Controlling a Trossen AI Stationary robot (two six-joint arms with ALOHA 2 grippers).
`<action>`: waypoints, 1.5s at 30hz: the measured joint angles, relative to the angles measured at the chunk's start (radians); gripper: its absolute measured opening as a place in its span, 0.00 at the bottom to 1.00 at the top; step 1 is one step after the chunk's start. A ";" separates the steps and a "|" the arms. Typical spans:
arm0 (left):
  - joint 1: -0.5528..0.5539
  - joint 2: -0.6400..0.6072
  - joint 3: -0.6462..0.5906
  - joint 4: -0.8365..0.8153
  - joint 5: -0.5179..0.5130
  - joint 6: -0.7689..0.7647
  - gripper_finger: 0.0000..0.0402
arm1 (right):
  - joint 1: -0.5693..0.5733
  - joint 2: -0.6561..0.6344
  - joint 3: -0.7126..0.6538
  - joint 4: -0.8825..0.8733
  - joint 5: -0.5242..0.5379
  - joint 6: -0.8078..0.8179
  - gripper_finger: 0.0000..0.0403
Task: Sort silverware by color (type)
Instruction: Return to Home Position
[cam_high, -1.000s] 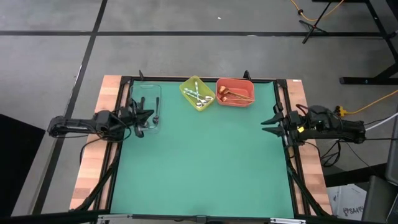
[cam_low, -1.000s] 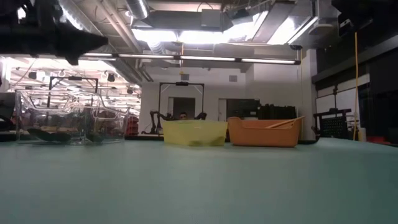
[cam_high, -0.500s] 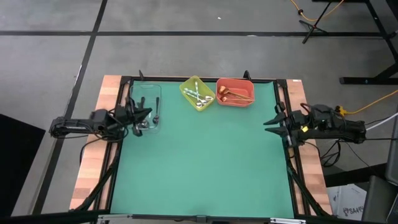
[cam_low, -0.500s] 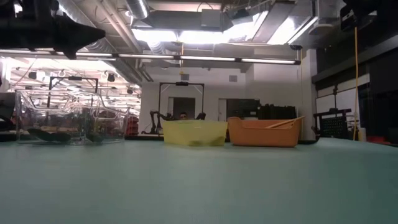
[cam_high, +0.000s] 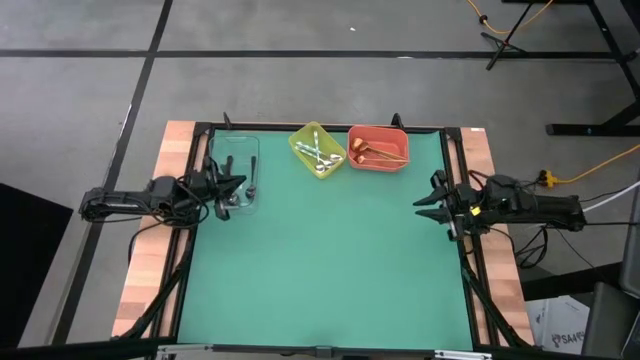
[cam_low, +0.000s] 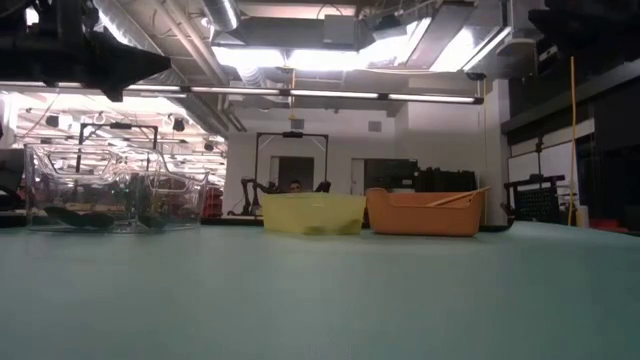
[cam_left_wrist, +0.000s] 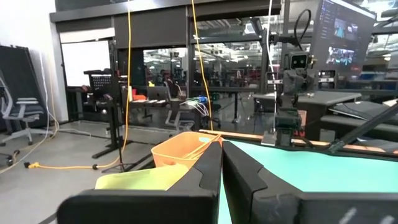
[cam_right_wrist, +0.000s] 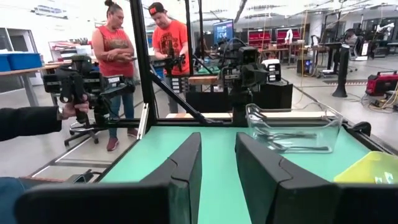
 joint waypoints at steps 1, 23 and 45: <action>0.000 0.000 0.000 0.000 0.000 0.000 0.01 | 0.000 0.000 -0.014 0.017 0.000 0.000 0.22; 0.000 0.000 0.000 -0.014 0.000 -0.029 0.01 | 0.000 0.000 -0.222 0.205 0.177 0.028 0.22; 0.000 0.000 0.000 -0.124 0.000 -0.075 0.01 | 0.000 0.000 -0.263 0.161 0.301 0.026 0.22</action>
